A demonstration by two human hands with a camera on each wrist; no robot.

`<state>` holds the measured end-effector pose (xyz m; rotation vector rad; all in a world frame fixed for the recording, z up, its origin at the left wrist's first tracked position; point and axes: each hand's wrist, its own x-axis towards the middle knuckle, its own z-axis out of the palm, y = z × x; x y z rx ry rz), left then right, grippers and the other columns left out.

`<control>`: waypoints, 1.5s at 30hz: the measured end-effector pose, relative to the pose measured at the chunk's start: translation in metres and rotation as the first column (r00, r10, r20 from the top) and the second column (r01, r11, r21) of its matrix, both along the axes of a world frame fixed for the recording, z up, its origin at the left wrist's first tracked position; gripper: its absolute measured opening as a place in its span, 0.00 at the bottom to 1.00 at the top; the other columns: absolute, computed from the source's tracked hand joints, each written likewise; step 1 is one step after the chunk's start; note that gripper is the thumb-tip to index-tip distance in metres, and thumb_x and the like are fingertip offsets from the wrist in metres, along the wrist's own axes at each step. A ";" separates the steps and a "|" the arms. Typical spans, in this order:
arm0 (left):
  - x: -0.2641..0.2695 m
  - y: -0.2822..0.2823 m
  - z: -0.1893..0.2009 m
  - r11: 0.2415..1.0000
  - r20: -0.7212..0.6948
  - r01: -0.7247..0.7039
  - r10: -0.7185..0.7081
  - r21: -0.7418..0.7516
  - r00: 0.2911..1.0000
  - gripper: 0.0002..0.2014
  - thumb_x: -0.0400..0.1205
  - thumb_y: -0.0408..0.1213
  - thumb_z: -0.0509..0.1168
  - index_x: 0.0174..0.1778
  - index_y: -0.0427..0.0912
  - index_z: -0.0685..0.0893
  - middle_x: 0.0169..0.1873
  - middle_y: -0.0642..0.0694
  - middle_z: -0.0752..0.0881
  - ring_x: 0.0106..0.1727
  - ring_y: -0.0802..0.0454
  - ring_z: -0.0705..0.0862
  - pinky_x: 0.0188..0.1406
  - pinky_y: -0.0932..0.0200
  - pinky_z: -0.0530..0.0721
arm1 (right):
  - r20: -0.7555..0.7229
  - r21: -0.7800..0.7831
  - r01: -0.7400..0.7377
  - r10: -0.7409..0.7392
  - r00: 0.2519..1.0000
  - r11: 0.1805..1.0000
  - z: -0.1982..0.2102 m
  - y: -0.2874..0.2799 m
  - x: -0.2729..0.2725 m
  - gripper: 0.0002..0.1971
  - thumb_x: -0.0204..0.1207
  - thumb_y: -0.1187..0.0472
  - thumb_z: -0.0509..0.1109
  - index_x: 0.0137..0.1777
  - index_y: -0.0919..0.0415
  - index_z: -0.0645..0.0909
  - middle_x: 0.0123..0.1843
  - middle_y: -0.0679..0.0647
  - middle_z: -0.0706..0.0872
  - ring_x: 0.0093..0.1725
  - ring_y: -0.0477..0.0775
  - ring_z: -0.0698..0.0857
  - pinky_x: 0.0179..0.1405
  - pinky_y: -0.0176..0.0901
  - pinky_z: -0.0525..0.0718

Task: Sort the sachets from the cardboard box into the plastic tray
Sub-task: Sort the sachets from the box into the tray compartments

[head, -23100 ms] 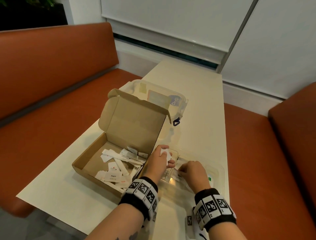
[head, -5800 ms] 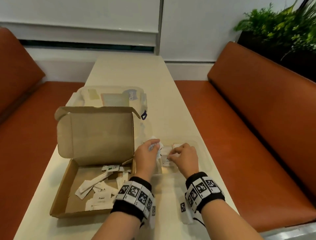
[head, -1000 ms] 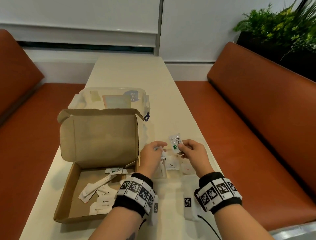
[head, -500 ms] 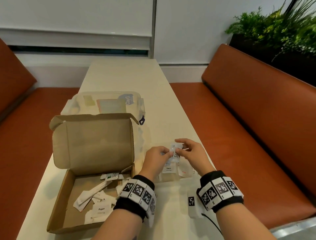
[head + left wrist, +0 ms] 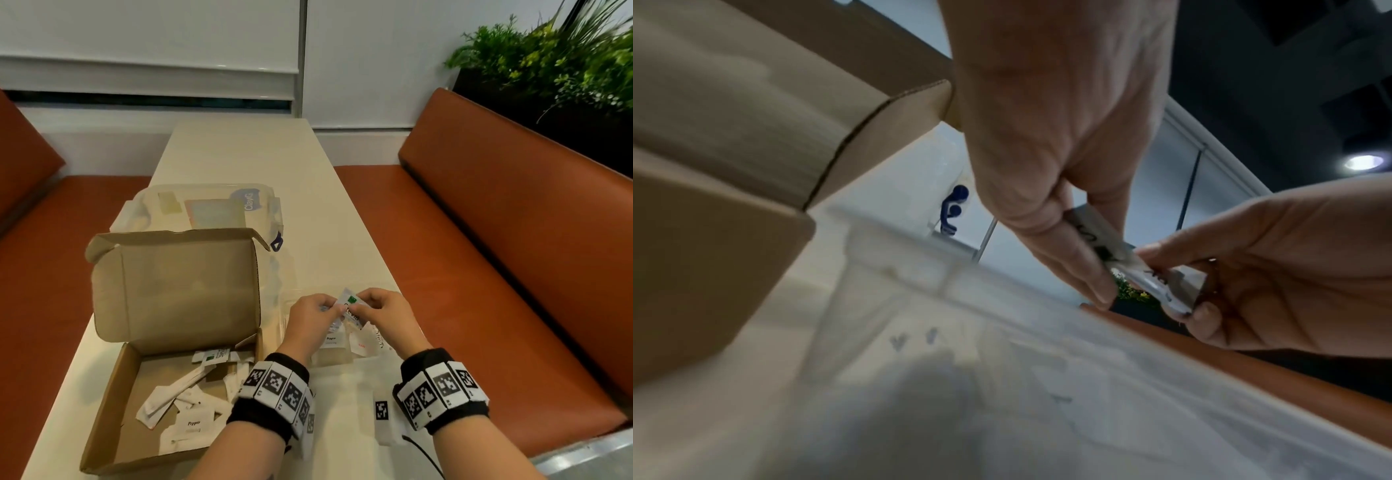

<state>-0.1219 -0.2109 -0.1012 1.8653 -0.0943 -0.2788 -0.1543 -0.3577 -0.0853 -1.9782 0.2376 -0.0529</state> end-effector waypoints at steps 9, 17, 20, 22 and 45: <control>0.000 0.002 -0.004 0.975 -0.068 -0.159 0.150 -0.157 0.986 0.15 0.85 0.28 0.56 0.63 0.40 0.84 0.61 0.44 0.82 0.61 0.47 0.81 0.56 0.55 0.87 | -0.073 -0.405 0.205 -0.255 0.964 0.891 -0.021 -0.038 0.008 0.15 0.75 0.71 0.70 0.58 0.55 0.79 0.43 0.52 0.83 0.33 0.46 0.82 0.26 0.32 0.77; -0.001 0.001 -0.005 0.993 0.031 -0.114 0.116 -0.041 0.993 0.19 0.84 0.29 0.59 0.68 0.53 0.79 0.62 0.50 0.80 0.61 0.52 0.80 0.59 0.59 0.82 | -0.174 -0.580 -0.027 -0.092 0.980 0.814 -0.035 -0.026 0.022 0.20 0.76 0.75 0.60 0.66 0.59 0.77 0.57 0.59 0.85 0.50 0.57 0.85 0.50 0.50 0.86; 0.000 0.002 -0.004 0.989 0.000 -0.121 0.121 -0.082 0.993 0.22 0.83 0.32 0.64 0.71 0.55 0.76 0.62 0.46 0.80 0.62 0.48 0.82 0.62 0.51 0.83 | -0.172 -0.629 -0.075 -0.045 0.984 0.774 -0.040 -0.026 0.025 0.19 0.76 0.74 0.62 0.65 0.60 0.77 0.58 0.57 0.85 0.56 0.57 0.83 0.53 0.46 0.83; 0.001 0.001 -0.003 0.984 -0.031 -0.138 0.136 -0.112 0.990 0.23 0.82 0.32 0.66 0.71 0.55 0.74 0.58 0.44 0.81 0.59 0.47 0.83 0.61 0.50 0.84 | -0.164 -0.672 -0.086 -0.035 0.986 0.736 -0.043 -0.025 0.026 0.16 0.76 0.72 0.62 0.63 0.61 0.79 0.57 0.57 0.85 0.57 0.57 0.82 0.51 0.44 0.81; 0.001 -0.005 0.006 0.987 0.071 -0.089 0.100 -0.137 0.992 0.05 0.74 0.35 0.75 0.36 0.46 0.85 0.40 0.49 0.88 0.47 0.53 0.83 0.47 0.60 0.79 | -0.137 -0.842 -0.127 0.018 0.990 0.525 -0.023 -0.021 0.022 0.16 0.81 0.67 0.57 0.57 0.56 0.85 0.53 0.52 0.88 0.58 0.54 0.82 0.50 0.43 0.82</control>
